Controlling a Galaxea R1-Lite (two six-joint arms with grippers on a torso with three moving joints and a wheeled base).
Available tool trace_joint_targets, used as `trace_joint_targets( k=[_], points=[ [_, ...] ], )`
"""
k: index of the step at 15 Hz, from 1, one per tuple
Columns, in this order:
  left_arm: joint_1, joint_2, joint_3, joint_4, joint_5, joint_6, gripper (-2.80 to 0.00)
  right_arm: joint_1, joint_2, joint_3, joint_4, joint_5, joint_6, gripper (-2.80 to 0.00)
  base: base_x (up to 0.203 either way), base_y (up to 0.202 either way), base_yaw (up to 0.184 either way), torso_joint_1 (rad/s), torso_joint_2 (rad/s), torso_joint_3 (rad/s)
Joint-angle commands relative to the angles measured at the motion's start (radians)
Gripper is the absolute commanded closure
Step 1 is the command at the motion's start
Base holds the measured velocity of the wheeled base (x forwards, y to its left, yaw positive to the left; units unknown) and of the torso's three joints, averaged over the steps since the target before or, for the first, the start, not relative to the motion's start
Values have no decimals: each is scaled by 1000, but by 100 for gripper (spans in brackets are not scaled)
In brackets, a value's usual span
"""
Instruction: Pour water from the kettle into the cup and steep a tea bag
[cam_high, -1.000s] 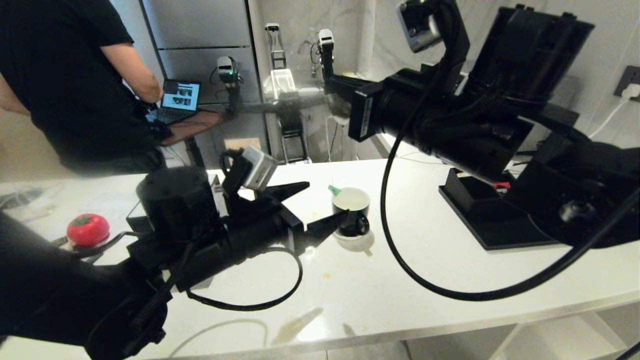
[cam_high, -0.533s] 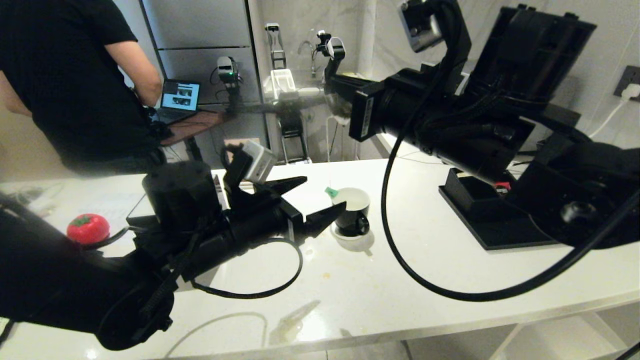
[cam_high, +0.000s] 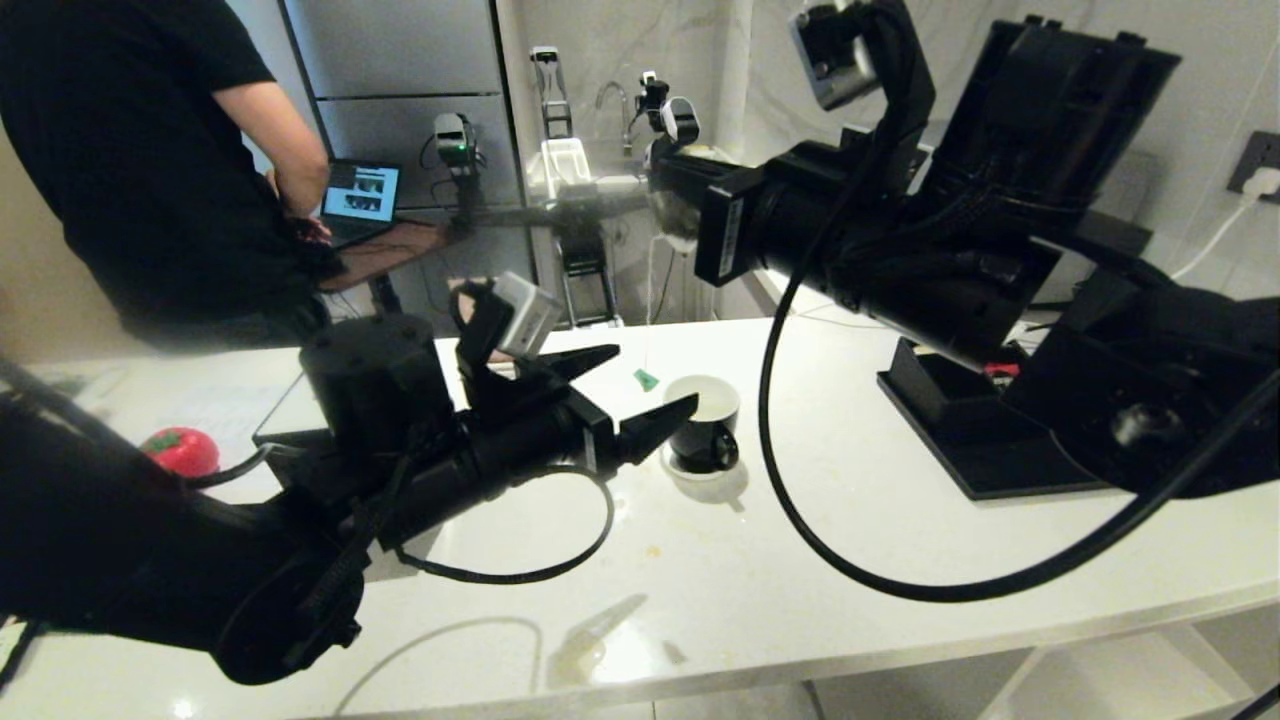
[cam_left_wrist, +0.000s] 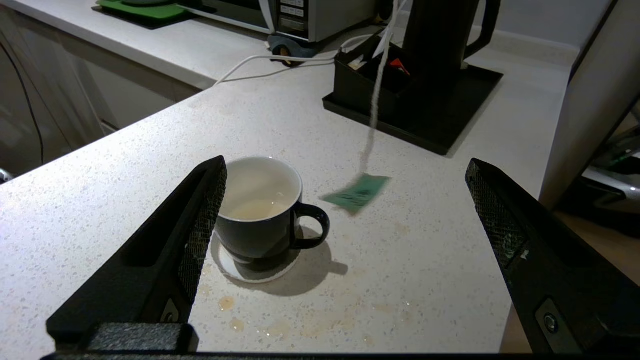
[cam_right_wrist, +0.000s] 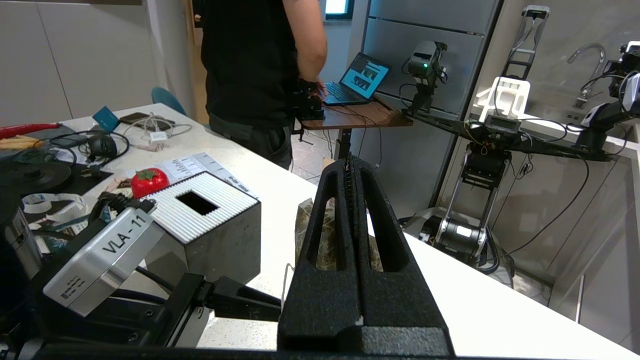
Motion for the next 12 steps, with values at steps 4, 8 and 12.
trace_joint_targets(
  k=[4,8,12],
  points=[
    [-1,65,-4,-161,-2,-10,-280,0,4,-2,-4,1,2,0,0,0,0,0,0,0],
    [-3,65,6,-162,0,-10,-280,0,7,-1,-5,2,4,0,0,0,0,0,0,0],
    [-10,65,29,-163,-5,-10,-280,0,7,-3,-4,2,4,0,0,0,0,0,0,0]
  ],
)
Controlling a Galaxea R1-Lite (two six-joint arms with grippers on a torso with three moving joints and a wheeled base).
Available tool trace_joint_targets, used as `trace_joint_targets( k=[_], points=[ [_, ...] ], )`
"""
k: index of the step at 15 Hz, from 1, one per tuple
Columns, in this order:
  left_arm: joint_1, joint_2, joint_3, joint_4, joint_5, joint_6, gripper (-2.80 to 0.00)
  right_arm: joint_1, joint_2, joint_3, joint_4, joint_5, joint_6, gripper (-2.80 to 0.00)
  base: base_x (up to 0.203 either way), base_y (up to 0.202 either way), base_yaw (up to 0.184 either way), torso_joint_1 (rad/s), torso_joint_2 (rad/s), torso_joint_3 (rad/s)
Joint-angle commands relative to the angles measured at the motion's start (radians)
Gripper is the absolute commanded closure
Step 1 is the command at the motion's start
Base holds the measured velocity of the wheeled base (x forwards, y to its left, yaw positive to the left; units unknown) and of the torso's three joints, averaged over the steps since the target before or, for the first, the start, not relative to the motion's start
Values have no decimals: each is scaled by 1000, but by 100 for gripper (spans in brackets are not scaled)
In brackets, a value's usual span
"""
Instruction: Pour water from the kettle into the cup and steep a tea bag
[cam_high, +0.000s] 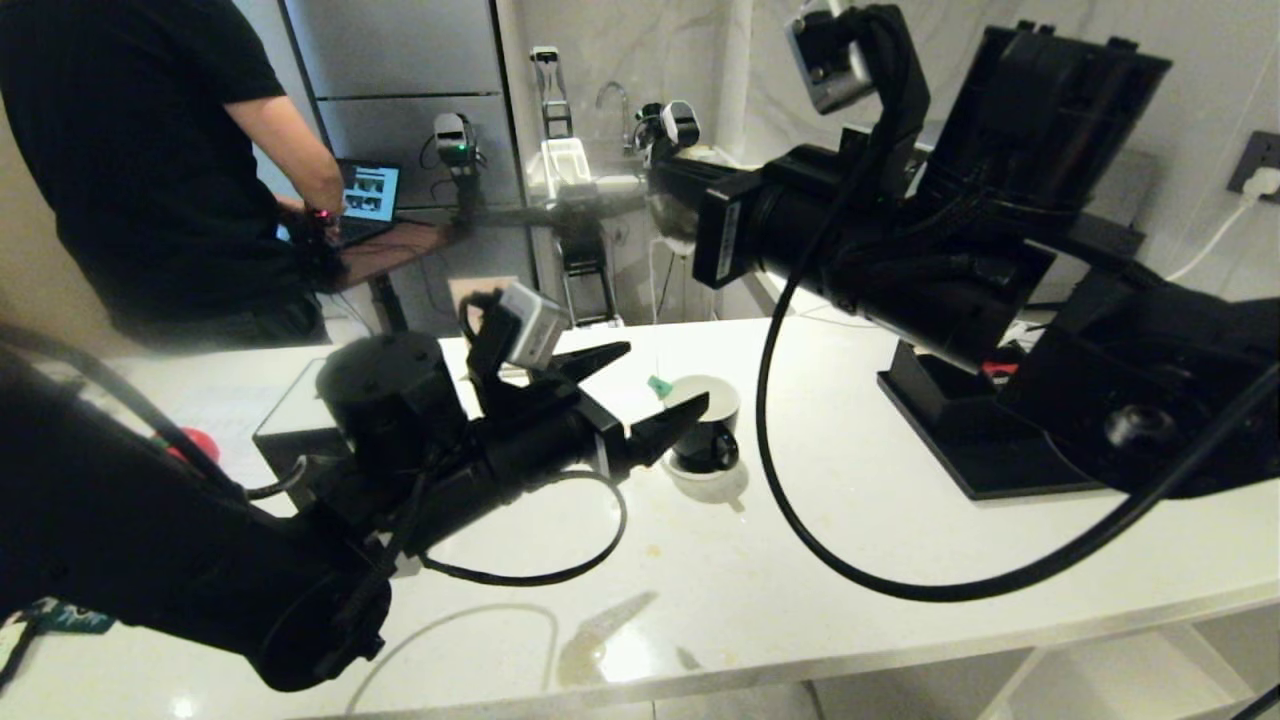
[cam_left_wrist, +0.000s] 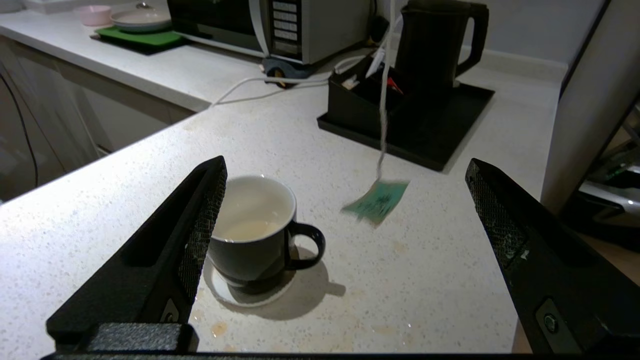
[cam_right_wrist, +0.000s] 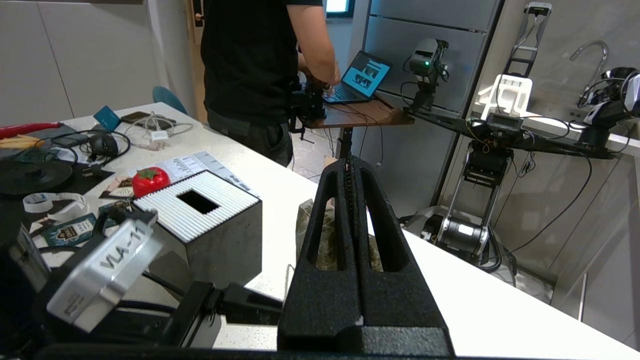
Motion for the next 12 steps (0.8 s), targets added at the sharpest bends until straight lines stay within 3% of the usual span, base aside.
trace_joint_targets(
  k=[1,12],
  points=[
    [-1,0,7,-8,-2,0,-280,0,1,-2,-4,1,-1,0,0,0,0,0,0,0],
    [-15,-3,19,-9,-3,1,-280,0,0,0,-4,0,-1,0,0,0,0,0,0,0]
  ],
)
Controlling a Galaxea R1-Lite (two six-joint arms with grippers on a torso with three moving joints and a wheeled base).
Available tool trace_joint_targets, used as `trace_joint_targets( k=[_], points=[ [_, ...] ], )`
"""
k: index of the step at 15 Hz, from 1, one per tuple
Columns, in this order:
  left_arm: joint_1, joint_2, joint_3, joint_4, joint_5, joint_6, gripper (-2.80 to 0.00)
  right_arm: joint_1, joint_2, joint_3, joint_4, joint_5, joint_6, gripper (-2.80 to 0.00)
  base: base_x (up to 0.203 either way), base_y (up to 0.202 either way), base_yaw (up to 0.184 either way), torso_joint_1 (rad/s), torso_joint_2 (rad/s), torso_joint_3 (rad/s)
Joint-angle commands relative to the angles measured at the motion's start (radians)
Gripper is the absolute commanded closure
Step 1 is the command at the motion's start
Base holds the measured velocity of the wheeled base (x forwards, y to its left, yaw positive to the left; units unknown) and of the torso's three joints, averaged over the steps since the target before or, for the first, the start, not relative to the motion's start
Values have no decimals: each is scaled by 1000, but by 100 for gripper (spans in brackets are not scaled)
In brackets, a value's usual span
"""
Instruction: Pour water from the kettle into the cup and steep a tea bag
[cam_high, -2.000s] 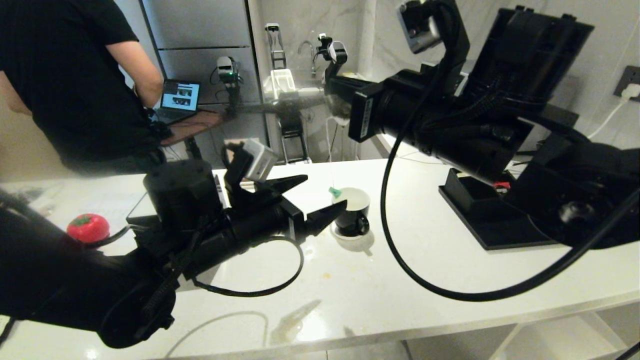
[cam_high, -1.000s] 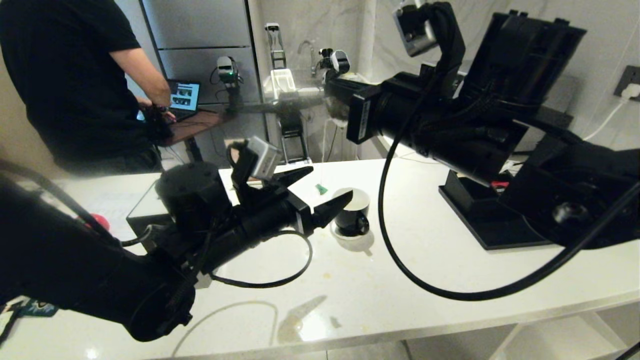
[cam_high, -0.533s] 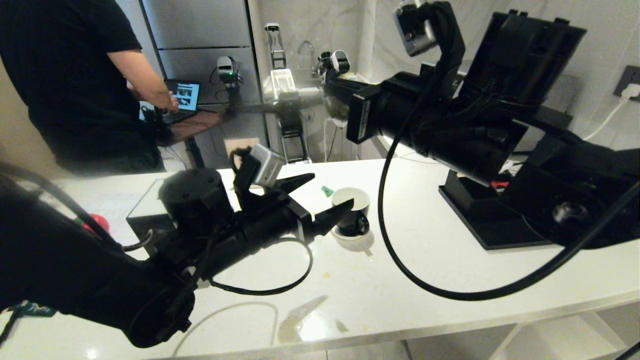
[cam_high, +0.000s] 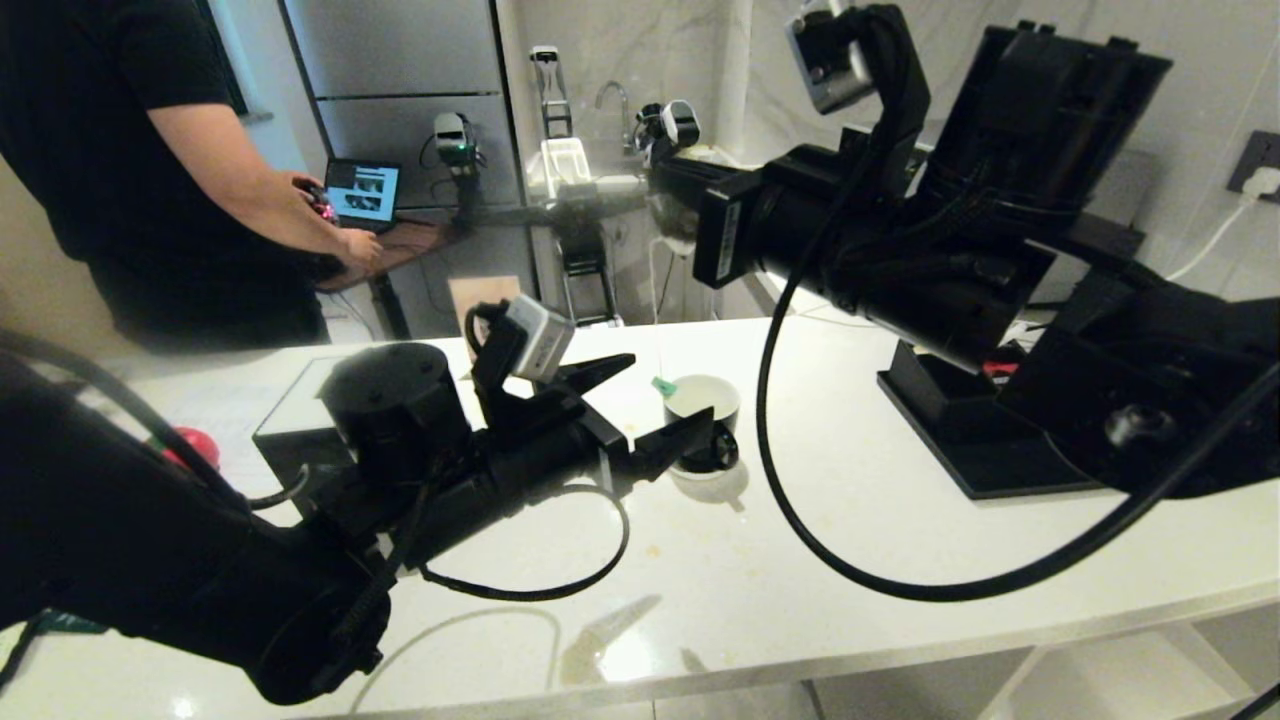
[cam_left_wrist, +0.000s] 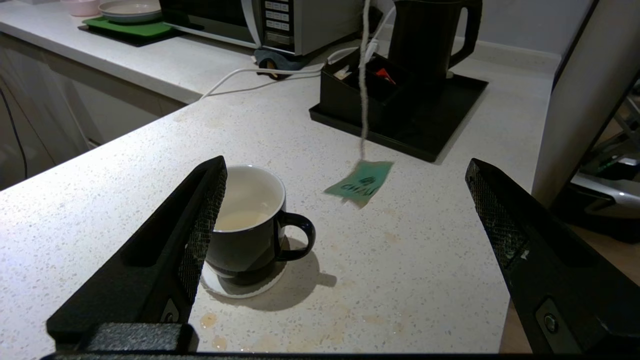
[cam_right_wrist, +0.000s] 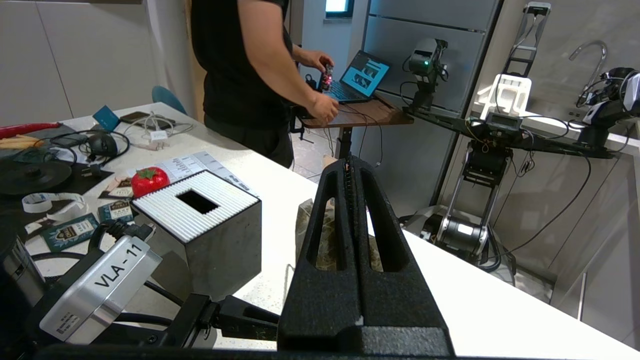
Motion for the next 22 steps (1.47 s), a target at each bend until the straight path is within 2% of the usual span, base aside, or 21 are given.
trace_joint_targets(
  k=[1,2,3,22],
  points=[
    [-1,-5,0,-8,-3,-1,-280,0,0,0,-4,1,-1,0,0,0,0,0,0,0],
    [-1,-3,0,-8,-1,-1,-221,0,0,0,-4,1,-1,0,0,0,0,0,0,0],
    [-1,-3,0,-9,-1,1,0,0,0,0,-4,1,-1,0,0,0,0,0,0,0],
    [1,-6,-1,-9,3,-1,0,0,1,9,-8,1,-3,0,0,0,0,0,0,0]
  ],
)
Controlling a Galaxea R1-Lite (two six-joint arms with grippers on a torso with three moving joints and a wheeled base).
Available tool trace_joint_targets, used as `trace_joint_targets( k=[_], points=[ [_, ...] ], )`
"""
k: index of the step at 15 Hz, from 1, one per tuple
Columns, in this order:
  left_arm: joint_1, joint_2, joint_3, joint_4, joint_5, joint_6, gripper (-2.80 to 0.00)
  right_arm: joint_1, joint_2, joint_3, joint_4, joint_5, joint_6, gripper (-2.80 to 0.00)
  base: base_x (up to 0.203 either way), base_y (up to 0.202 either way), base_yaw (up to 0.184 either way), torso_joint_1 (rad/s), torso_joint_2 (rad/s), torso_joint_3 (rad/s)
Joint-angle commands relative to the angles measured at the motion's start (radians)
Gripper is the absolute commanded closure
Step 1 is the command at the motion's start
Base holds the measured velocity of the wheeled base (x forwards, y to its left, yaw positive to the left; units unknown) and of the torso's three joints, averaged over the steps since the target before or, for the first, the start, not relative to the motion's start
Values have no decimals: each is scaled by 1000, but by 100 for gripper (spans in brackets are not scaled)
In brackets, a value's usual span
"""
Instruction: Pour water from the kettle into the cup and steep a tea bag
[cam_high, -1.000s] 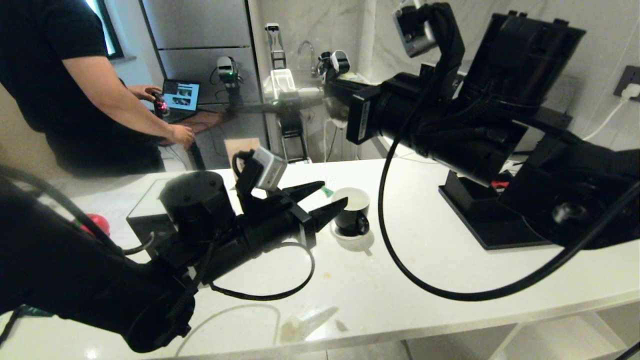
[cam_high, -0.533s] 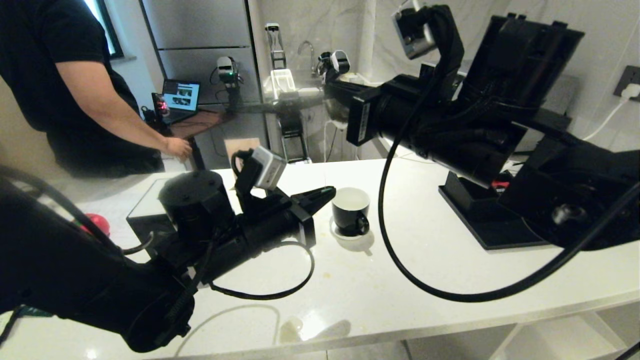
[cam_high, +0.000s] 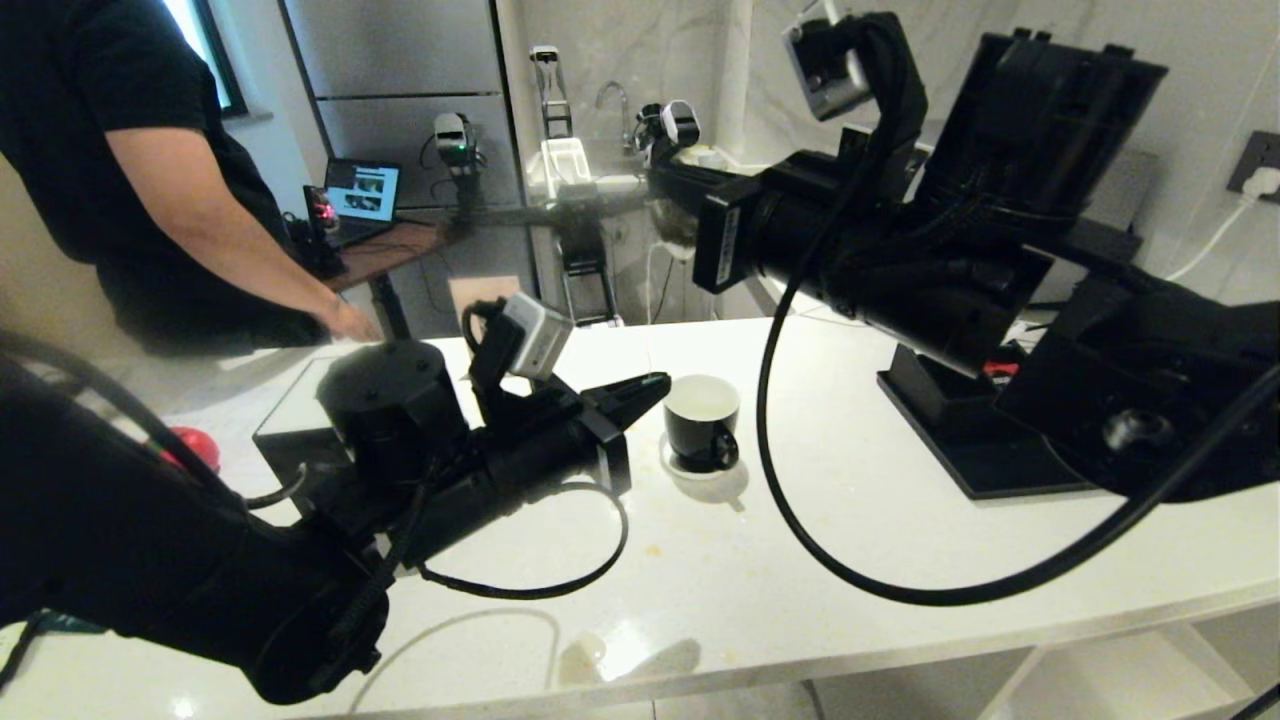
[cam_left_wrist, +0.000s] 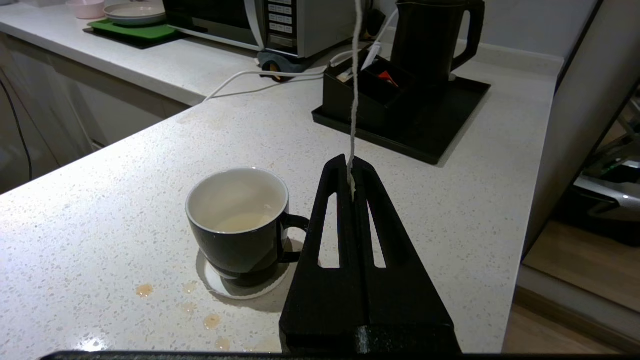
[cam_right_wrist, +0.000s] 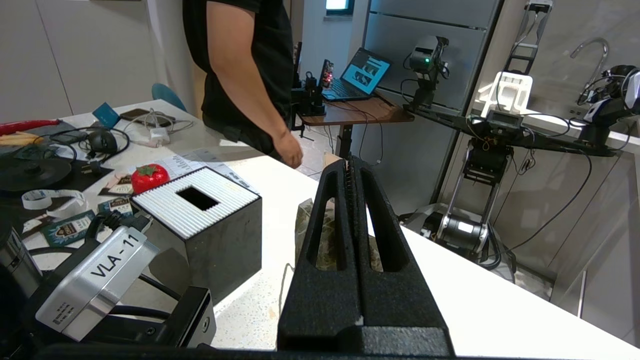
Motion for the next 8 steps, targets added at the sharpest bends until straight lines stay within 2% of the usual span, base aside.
trace_joint_targets(
  k=[1,8],
  points=[
    [0,-3,-2,-8,-2,-1,0,0,1,2,-3,0,-1,0,0,0,0,0,0,0],
    [4,-18,1,-8,0,-2,0,-19,3,76,-45,0,0,0,0,0,0,0,0,0]
  ],
)
